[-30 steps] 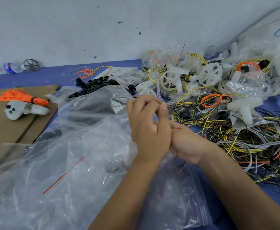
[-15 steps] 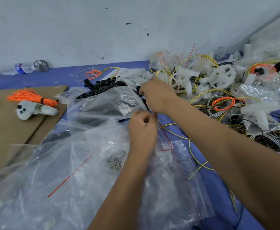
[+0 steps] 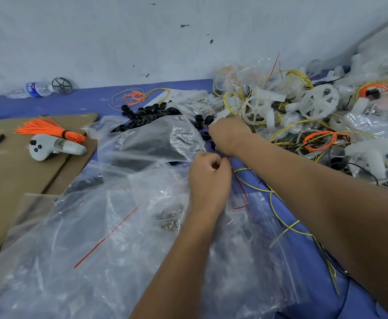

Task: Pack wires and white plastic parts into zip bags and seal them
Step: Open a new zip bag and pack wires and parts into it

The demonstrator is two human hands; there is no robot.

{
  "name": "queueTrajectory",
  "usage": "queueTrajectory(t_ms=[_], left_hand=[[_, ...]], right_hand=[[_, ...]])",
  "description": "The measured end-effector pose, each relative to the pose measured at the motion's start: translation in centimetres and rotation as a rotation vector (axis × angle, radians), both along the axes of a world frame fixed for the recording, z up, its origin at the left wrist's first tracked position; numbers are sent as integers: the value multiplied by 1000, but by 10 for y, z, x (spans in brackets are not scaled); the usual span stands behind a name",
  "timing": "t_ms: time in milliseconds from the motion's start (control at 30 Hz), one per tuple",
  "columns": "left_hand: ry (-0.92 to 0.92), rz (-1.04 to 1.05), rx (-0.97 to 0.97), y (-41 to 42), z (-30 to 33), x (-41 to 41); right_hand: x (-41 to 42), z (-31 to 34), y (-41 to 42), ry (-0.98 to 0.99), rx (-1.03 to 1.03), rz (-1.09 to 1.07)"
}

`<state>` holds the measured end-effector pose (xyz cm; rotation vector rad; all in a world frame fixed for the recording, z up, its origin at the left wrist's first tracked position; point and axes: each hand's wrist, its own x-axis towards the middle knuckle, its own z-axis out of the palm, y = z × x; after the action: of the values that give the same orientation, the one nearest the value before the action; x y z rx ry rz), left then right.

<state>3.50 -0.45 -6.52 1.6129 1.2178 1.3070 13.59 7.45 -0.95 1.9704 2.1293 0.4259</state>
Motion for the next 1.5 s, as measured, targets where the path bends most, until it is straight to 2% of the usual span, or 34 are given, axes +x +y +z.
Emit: queueTrajectory(t_ms=[67, 133, 233, 300, 367, 400, 433, 500, 600, 700, 833, 967, 1033, 1100, 1233, 1300, 1400, 1500], left_hand=[[-38, -100, -11, -2, 1, 2], [-75, -198, -14, -5, 2, 4], [-186, -265, -64, -6, 5, 8], [-343, -346, -158, -8, 11, 10], [-505, -447, -228, -9, 15, 12], [-548, -473, -241, -10, 16, 13], [-572, -480, -242, -11, 17, 13], [-571, -460, -226, -13, 20, 12], [-474, -359, -102, -16, 23, 9], [-331, -202, 74, -21, 25, 9], [-144, -98, 331, -31, 30, 10], [2, -139, 533, -43, 31, 14], [37, -166, 584, -48, 30, 17], [50, -155, 653, -53, 31, 18], [36, -107, 766, -58, 34, 19], [29, -92, 787, -59, 34, 20], [26, -96, 770, -59, 31, 20], [15, -104, 756, -58, 29, 21]], right_hand=[[8, 3, -4, 40, 40, 25], [17, 7, -13, 266, 137, 70], [23, 16, -41, 827, 475, 121], [23, 20, -71, 1280, 652, 64], [22, 19, -105, 1770, 621, 7], [22, 16, -121, 1923, 579, 7], [23, 11, -135, 1978, 548, 20], [26, -1, -155, 1979, 495, 49], [31, -17, -170, 1915, 322, 69], [33, -21, -174, 1639, 211, 97], [30, -20, -174, 1163, 223, 123], [27, -19, -171, 932, 262, 120], [27, -21, -169, 899, 278, 145], [26, -22, -171, 1047, 278, 148], [22, -19, -175, 1605, 80, 223], [21, -19, -175, 1721, 3, 220], [17, -22, -176, 1848, 14, 176], [17, -24, -178, 2109, -100, 85]])
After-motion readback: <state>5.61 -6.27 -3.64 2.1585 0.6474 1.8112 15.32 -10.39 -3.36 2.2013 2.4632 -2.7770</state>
